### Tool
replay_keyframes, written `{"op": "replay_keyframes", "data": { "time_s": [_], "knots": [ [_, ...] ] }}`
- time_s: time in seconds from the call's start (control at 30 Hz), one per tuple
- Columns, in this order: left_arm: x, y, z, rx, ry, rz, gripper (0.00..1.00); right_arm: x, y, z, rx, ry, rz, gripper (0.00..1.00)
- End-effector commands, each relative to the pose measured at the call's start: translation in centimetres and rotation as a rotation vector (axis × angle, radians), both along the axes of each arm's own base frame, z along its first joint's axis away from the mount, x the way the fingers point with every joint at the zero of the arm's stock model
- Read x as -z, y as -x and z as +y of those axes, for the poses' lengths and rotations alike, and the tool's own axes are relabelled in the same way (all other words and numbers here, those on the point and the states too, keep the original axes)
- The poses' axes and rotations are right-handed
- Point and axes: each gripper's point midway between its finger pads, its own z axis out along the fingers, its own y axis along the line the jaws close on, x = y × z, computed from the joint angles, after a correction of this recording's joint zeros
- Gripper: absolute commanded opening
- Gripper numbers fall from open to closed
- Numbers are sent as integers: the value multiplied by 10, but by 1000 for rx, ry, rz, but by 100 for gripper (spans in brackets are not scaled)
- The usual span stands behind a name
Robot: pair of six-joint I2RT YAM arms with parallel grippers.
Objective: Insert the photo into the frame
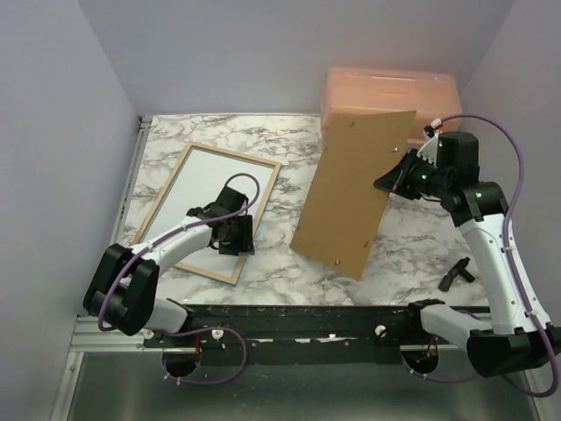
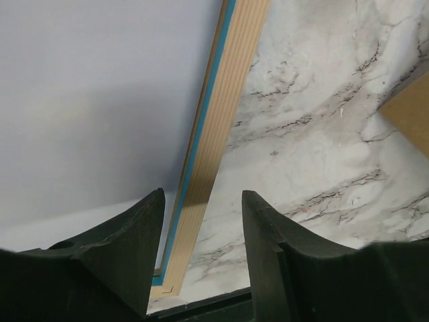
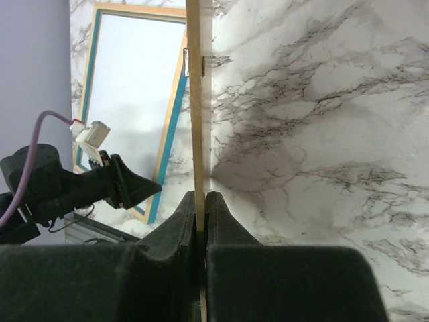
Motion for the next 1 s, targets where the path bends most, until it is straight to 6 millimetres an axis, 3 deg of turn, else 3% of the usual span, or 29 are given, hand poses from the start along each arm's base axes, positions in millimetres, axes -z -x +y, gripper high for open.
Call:
{"op": "replay_keyframes", "data": {
  "time_s": [0.0, 0.07, 0.17, 0.27, 0.4, 0.67, 0.97],
  "knots": [
    [3, -4, -11, 47, -29, -9, 48, -32, -6, -8, 32, 31, -96, 0],
    [4, -2, -19, 57, -13, -10, 45, -37, -7, -10, 43, 38, -110, 0],
    [6, -4, -31, 63, 0, -3, 32, -46, -7, -14, 61, 48, -131, 0],
    [7, -3, -44, 75, 4, 20, 14, -53, -5, -16, 67, 58, -144, 0],
    [-1, -5, -74, 116, 46, 27, 4, -61, -3, -26, 101, 95, -159, 0],
    [-24, -6, -142, 173, 205, 61, 0, -92, 5, -52, 209, 180, -242, 0],
    [-39, 14, -216, 207, 358, 134, 0, -118, 10, -74, 306, 241, -308, 0]
  ]
}}
